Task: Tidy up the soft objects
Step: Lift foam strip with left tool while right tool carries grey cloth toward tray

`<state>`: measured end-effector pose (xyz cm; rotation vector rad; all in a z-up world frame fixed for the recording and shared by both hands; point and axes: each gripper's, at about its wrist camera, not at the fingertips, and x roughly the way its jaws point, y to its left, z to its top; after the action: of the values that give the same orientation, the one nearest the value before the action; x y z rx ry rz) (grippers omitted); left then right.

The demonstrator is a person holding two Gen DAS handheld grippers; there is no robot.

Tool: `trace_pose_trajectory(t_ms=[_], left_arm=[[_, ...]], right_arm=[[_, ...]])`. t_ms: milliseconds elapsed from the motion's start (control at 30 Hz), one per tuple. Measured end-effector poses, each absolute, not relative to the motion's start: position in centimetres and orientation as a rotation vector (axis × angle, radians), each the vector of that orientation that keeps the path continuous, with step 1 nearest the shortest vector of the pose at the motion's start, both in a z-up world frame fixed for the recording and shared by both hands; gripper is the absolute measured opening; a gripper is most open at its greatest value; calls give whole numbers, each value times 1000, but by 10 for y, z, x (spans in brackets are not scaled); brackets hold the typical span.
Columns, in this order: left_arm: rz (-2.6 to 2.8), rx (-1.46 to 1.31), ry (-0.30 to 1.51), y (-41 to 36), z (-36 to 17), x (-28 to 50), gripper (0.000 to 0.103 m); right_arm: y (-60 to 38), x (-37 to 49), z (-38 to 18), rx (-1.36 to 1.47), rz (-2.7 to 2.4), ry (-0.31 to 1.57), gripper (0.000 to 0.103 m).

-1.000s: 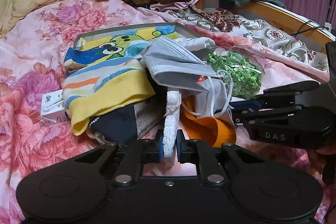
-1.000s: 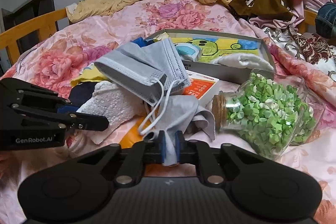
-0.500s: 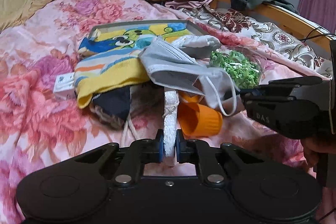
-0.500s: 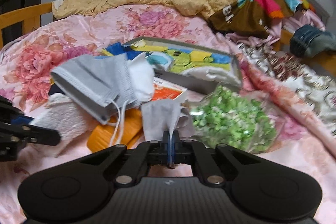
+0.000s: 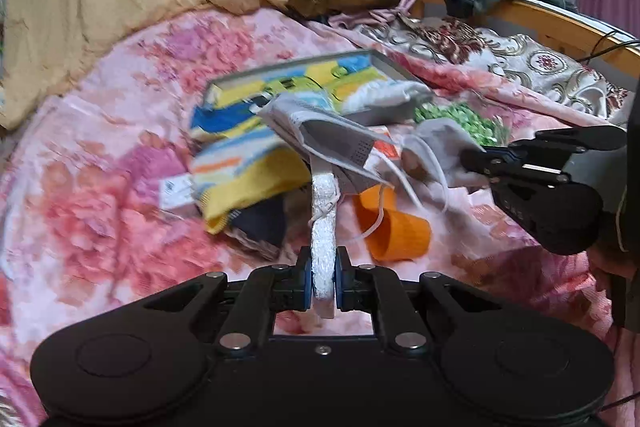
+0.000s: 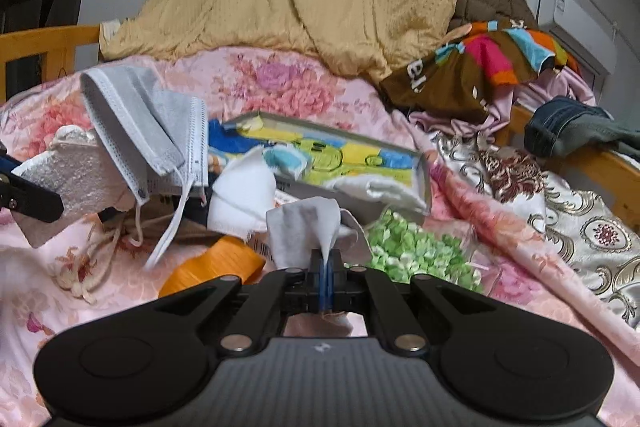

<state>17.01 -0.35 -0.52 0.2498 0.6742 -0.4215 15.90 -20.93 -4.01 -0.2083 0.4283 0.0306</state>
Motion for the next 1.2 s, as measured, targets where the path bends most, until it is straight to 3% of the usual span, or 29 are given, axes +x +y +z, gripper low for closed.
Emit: trace_pose_trajectory(t_ms=[533,1200], left_arm=[[-421,673,585,-38,23,137,11],[-420,273,549,-31,47,174,11]], right_arm=[[-224,146,-14,-147,13,304,1],[-265,160,14,85,48,261,1]])
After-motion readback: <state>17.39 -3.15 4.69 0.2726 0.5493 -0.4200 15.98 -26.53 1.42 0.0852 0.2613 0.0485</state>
